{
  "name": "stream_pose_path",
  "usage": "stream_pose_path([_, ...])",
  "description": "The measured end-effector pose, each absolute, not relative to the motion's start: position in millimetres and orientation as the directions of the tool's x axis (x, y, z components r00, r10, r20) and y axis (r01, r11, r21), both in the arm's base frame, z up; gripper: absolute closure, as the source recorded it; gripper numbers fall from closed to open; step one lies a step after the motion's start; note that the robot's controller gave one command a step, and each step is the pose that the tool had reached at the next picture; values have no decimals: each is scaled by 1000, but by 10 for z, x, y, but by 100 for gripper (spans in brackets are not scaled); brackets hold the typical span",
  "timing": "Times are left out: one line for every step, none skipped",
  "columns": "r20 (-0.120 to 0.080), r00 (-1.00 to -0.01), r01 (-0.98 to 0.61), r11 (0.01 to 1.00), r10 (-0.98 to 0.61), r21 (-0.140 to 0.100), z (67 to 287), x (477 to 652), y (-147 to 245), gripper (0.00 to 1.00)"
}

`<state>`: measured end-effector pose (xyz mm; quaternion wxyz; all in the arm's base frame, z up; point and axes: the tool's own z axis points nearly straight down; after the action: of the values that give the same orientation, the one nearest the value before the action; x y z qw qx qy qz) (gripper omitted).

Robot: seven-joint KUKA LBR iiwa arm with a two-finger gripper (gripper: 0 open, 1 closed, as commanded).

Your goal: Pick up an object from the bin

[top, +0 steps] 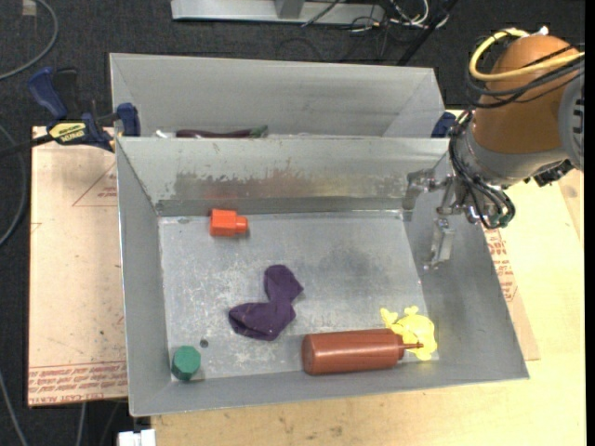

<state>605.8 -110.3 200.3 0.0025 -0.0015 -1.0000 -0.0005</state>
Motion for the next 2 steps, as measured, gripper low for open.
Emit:
stream_pose_path([-2,-1000,1,1000,1,0,2055,6070,-1098,0])
stream_pose_path([-3,-995,-95,995,-95,0,1506,5782,-1156,0])
